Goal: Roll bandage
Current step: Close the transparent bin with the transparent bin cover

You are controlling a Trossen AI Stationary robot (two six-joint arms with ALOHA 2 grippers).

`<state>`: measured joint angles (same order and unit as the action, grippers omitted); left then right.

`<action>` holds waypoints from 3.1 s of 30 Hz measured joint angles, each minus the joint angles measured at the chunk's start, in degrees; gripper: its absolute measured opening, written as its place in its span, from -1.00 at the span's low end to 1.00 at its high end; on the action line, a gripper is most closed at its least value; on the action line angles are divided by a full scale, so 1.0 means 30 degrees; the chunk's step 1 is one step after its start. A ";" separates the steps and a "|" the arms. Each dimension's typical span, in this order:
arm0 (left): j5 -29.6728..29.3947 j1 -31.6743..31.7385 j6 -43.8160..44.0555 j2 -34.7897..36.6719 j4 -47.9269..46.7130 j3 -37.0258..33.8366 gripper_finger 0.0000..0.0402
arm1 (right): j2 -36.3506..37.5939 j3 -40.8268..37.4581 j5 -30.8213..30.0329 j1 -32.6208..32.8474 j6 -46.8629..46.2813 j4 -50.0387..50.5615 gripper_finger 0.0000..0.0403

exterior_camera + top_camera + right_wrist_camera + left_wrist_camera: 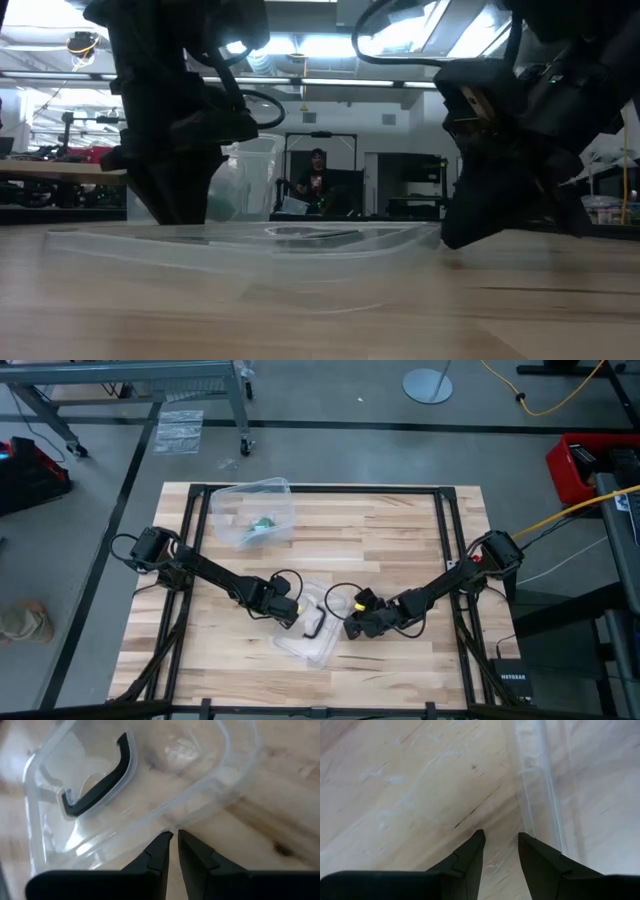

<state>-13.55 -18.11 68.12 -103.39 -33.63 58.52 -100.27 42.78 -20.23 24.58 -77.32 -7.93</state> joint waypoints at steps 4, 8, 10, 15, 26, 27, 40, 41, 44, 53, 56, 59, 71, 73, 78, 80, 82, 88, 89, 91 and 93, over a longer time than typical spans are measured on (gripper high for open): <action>0.0077 -0.0007 -0.0007 0.0000 -0.0114 0.0000 -0.40 | 0.0007 0.0000 -0.1090 -0.0007 0.0169 0.0061 -0.76; 0.0166 -0.0015 -0.0015 0.0000 -0.0224 0.0000 -0.40 | 0.0015 0.0000 -0.1925 -0.0047 0.0415 0.0043 -0.76; 0.0180 -0.0015 -0.0022 0.0000 -0.0238 0.0000 -0.40 | 0.0044 0.0000 -0.1972 -0.0058 0.0439 0.0036 -0.76; 0.0228 -0.0022 -0.0036 -0.0012 -0.0374 0.0000 -0.40 | 0.0072 0.0000 -0.1885 -0.0058 0.1474 -0.0401 -0.76; 0.0267 -0.0022 0.0141 -0.0022 -0.0788 0.0007 -0.40 | 0.0117 0.0000 -0.1754 -0.0058 0.3479 -0.1323 -0.76; 0.0282 -0.0022 0.0153 -0.0022 -0.0905 0.0007 -0.40 | 0.0117 0.0000 -0.1742 -0.0058 0.3604 -0.1577 -0.76; 0.0653 -0.0216 0.0684 -0.0036 -0.1909 0.0102 -0.40 | 0.0204 0.0204 -0.0631 -0.0129 0.2215 -0.0975 -0.76; 0.0626 -0.0219 0.0684 -0.0036 -0.1878 0.0095 -0.40 | 0.0204 0.0210 -0.0467 -0.0124 0.2215 -0.0973 -0.76; 0.0624 -0.0226 0.0765 -0.0036 -0.1866 0.0084 -0.40 | 0.0204 0.0211 0.0175 -0.0131 0.2215 -0.0740 -0.76; 0.0646 -0.0226 0.0801 -0.0036 -0.1848 0.0058 -0.40 | 0.0189 0.0211 0.1806 -0.0101 0.1571 0.1678 -0.76; 0.0653 -0.0226 0.0801 -0.0043 -0.1833 0.0044 -0.40 | 0.0189 0.0211 0.2285 -0.0095 0.1245 0.2045 -0.76; 0.0653 -0.0233 0.0796 -0.0044 -0.1745 0.0024 -0.40 | 0.0189 0.0206 0.2291 -0.0095 0.1195 0.1958 -0.76; 0.0588 -0.0491 0.0739 -0.0051 -0.0648 0.0000 -0.40 | -0.0926 0.0285 0.1255 -0.0058 -0.0819 0.1324 -0.76; 0.0528 -0.0645 0.0750 -0.0051 -0.0482 -0.0007 -0.40 | -0.1152 0.0505 0.1244 -0.0058 -0.1106 0.1396 -0.76; 0.0423 -0.0931 0.0930 -0.0058 -0.0337 -0.0015 -0.40 | -0.1413 0.1358 0.0726 -0.0051 -0.0394 0.2147 -0.76; 0.0443 -0.0947 0.1114 -0.0058 -0.0372 -0.0015 -0.40 | -0.1438 0.1833 0.0223 -0.0031 0.0395 0.2440 -0.76; 0.0515 -0.0947 0.1155 -0.0058 -0.0429 -0.0015 -0.40 | -0.1503 0.2319 -0.0141 -0.0007 0.1209 0.2835 -0.76; 0.0821 -0.0976 0.1169 -0.0051 -0.0697 -0.0015 -0.40 | -0.1610 0.3257 -0.0593 -0.0007 0.2419 0.3654 -0.76; 0.0865 -0.0976 0.1166 -0.0051 -0.0747 -0.0015 -0.40 | -0.1610 0.3279 -0.0919 -0.0007 0.2440 0.3692 -0.76; 0.0886 -0.0984 0.1166 -0.0051 -0.0784 -0.0015 -0.40 | -0.1603 0.3286 -0.1345 -0.0018 0.2445 0.3825 -0.76; 0.0901 -0.0984 0.1166 -0.0051 -0.0805 -0.0015 -0.40 | -0.1596 0.3310 -0.1681 -0.0039 0.2468 0.3955 -0.76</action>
<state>-10.85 -21.06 71.61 -103.55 -36.05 58.48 -105.06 52.72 -25.28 24.46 -69.91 3.93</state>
